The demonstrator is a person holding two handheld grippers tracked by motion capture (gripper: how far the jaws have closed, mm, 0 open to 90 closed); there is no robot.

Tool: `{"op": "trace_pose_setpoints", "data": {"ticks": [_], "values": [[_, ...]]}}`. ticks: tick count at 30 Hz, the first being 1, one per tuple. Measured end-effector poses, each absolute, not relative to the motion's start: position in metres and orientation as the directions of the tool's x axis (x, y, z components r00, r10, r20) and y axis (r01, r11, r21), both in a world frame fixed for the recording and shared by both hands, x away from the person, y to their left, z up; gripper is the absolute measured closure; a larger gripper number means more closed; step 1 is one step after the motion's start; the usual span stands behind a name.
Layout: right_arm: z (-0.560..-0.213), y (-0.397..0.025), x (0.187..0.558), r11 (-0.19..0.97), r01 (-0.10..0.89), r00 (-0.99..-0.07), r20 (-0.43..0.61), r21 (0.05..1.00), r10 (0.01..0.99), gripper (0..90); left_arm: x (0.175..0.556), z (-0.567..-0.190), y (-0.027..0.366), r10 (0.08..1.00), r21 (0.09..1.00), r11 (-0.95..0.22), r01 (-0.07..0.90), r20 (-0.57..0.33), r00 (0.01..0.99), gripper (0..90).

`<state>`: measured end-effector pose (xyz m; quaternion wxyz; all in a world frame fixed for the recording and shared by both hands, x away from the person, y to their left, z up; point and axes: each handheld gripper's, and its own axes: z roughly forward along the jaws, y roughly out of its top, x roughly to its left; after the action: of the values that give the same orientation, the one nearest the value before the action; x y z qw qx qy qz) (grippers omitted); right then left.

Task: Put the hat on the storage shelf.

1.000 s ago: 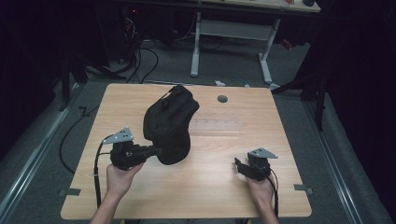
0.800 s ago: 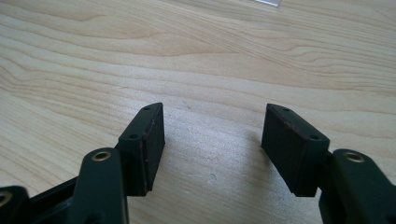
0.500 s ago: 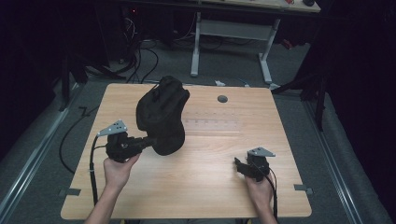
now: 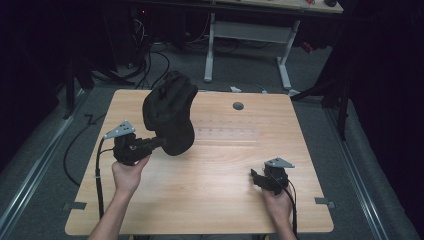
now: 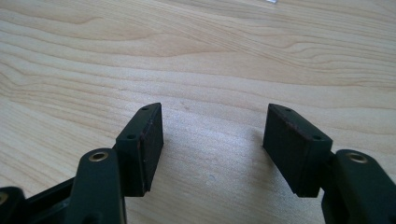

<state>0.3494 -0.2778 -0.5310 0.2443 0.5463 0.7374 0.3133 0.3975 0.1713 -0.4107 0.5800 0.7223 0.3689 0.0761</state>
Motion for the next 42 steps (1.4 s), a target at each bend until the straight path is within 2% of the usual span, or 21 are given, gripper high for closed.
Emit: {"op": "trace_pose_setpoints", "data": {"ticks": [17,34,42], "values": [[-0.531,-0.278,0.349,0.208,0.654,-0.285,-0.018,0.727,0.958,37.3,0.433,-0.399,0.163,0.685,0.900,-0.081,0.428,-0.262,0.680,86.2],[-0.531,-0.277,0.349,0.220,0.650,-0.301,-0.019,0.727,0.953,36.4,0.458,-0.411,0.144,0.726,0.888,-0.144,0.437,-0.205,0.657,86.1],[-0.531,-0.277,0.349,0.220,0.650,-0.301,-0.019,0.727,0.953,36.4,0.463,-0.418,0.139,0.728,0.883,-0.139,0.448,-0.215,0.650,86.1]]}}
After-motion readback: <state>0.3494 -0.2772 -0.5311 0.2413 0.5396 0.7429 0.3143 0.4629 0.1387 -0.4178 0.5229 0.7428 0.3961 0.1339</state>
